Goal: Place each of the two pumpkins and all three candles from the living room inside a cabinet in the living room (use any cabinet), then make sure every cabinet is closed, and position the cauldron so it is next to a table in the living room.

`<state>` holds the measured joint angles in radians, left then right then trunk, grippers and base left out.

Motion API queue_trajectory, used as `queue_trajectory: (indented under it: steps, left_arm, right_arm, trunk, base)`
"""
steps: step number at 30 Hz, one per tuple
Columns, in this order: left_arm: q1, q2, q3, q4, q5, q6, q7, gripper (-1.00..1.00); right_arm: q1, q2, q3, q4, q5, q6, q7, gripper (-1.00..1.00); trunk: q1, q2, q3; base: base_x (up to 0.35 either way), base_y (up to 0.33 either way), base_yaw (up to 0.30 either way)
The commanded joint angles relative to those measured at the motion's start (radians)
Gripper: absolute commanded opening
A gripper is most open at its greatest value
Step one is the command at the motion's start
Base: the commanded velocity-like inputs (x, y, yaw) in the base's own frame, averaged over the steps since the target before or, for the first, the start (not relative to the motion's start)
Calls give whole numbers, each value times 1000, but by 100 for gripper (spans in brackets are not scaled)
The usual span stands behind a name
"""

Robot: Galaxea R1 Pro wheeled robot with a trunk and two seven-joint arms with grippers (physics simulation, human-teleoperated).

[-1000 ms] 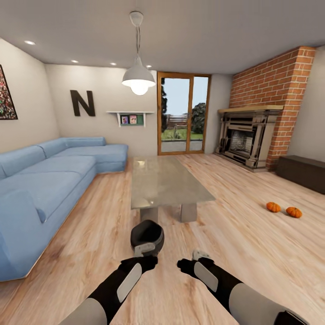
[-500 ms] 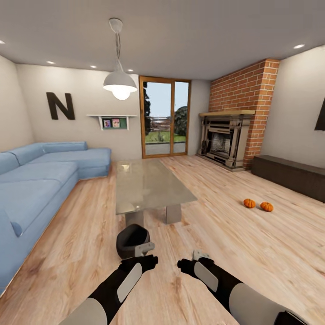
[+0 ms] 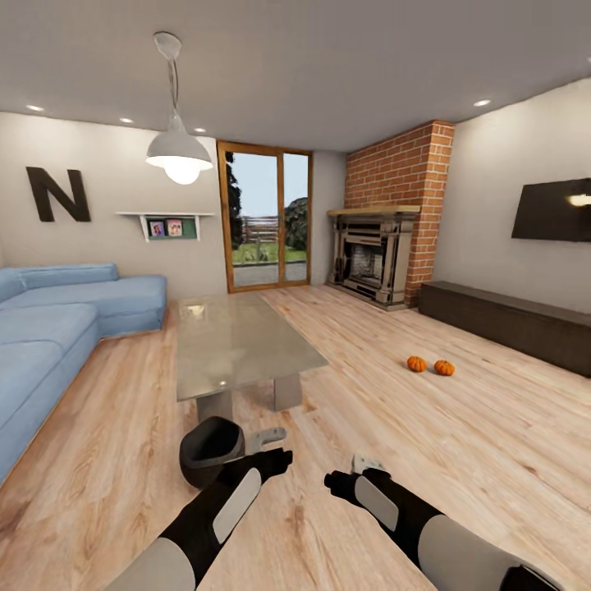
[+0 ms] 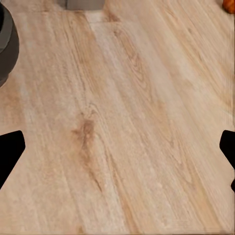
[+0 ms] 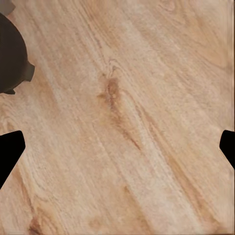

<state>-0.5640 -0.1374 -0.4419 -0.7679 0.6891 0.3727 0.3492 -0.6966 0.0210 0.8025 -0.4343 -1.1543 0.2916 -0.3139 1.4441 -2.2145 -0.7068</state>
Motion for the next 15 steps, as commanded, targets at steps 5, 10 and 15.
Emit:
queue_trajectory:
  steps: [5, 10, 15]
  left_arm:
    - [-1, 1, -18, -3, 10, 2, 10, 100]
    - [-1, 1, -23, -4, 12, 2, 10, 100]
    - [-1, 0, -23, -3, 13, 2, 10, 100]
  right_arm:
    - [-1, -13, 7, -1, -41, 1, -6, 100]
    - [-1, -27, 7, -1, -78, 1, -5, 100]
    - [-1, -34, 7, -1, -82, 1, -8, 100]
  trunk:
    - [0, -1, 3]
    - [0, -1, 8]
    - [0, -1, 12]
  base:
    - [0, -110, -267]
    - [0, -259, -268]
    - [0, -281, -268]
